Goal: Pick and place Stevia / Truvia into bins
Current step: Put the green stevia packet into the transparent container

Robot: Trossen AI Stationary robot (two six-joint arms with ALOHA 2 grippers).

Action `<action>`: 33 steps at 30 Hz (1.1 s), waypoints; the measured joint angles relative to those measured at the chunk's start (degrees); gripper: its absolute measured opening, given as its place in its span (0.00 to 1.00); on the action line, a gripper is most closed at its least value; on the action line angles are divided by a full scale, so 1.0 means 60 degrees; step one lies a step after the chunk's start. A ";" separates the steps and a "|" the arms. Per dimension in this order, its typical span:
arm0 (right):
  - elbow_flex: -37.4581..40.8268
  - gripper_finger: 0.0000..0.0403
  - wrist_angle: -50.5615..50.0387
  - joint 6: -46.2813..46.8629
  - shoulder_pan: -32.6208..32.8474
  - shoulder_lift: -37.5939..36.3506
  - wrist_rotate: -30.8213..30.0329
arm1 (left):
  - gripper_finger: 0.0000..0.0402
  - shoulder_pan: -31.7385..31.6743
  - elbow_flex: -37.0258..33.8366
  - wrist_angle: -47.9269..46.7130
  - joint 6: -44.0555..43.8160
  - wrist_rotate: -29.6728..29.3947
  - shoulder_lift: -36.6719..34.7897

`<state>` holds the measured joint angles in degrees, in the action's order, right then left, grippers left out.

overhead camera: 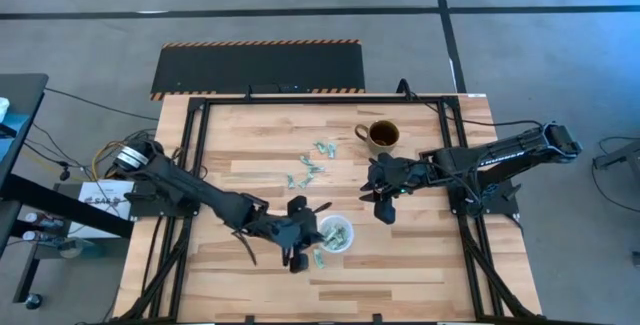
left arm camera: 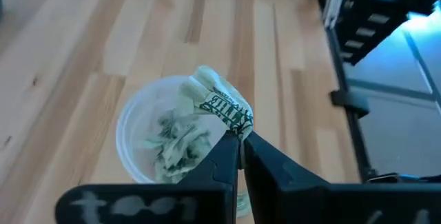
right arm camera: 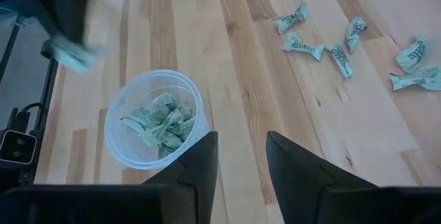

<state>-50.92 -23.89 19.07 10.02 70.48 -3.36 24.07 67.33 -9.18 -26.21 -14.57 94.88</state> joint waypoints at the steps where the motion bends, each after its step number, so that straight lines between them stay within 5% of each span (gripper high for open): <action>1: 0.0000 0.29 0.0002 0.0000 0.0000 0.0000 -0.0003 | 0.00 -0.0089 0.0000 -0.0014 0.0003 0.0140 0.0092; 12: 0.0000 0.29 0.0025 0.0000 0.0000 0.0000 -0.0011 | 0.09 -0.0548 -0.0007 -0.0043 0.0251 0.1610 0.0632; 24: 0.0000 0.29 0.0024 0.0000 0.0004 0.0000 -0.0025 | 0.41 -0.0614 0.0007 -0.0184 0.0669 0.1571 0.0494; 29: 0.0000 0.29 -0.0061 0.0070 0.0004 0.0000 -0.0002 | 0.43 -0.0387 0.0509 -0.1684 -0.0424 0.1655 0.0487; 33: 0.0000 0.29 -0.0349 0.0412 0.0004 0.0000 0.0002 | 0.41 0.0073 0.0561 -0.2696 -0.3025 0.1368 0.0487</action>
<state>-50.92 -25.98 21.54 10.04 70.48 -3.34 24.50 70.70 -25.36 -44.36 -6.37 97.80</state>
